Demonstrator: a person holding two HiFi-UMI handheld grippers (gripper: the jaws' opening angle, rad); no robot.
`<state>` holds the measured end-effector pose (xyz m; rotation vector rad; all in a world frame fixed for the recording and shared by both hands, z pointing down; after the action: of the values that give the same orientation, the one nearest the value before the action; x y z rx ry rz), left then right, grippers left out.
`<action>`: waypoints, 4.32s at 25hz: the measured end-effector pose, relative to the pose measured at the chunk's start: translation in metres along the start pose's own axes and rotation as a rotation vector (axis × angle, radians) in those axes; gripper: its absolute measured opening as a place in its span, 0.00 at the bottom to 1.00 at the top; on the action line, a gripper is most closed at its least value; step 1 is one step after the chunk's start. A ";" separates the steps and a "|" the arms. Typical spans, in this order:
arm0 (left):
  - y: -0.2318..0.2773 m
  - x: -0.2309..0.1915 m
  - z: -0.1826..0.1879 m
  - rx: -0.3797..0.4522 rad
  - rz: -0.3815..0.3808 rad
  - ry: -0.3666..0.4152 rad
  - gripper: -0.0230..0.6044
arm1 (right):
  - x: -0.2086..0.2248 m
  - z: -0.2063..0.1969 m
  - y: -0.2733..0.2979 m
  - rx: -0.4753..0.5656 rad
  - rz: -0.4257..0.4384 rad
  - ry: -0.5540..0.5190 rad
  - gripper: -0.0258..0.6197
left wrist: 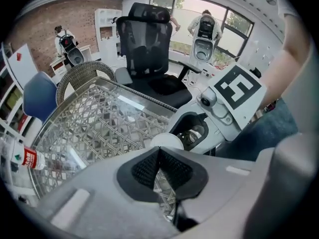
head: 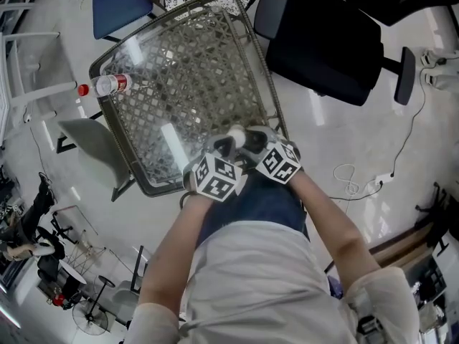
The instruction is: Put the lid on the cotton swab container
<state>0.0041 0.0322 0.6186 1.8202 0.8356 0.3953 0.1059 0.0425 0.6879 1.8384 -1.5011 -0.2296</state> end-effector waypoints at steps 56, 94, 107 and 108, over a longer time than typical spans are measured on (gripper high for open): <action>-0.098 -0.048 -0.036 0.328 -0.002 -0.339 0.05 | -0.019 0.126 -0.052 0.154 -0.056 0.084 0.04; -0.405 -0.138 -0.023 1.026 0.288 -0.235 0.05 | -0.103 0.389 -0.163 0.569 -0.225 -0.168 0.04; -0.421 -0.130 -0.017 1.093 0.315 -0.218 0.05 | -0.115 0.401 -0.189 0.642 -0.295 -0.206 0.04; -0.420 -0.130 -0.017 1.094 0.317 -0.217 0.05 | -0.115 0.400 -0.190 0.646 -0.310 -0.211 0.04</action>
<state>-0.2480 0.0405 0.2585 2.9598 0.6361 -0.1271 -0.0058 -0.0157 0.2481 2.6371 -1.5359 -0.0880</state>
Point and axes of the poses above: the fingertips, and each gripper's own axes: y forward along the fingers, x to its right, z out of its top, the point moved 8 cm from there along -y, backward along the fingers, and after that the axes turned 1 degree about x, right-handed, at the moved point
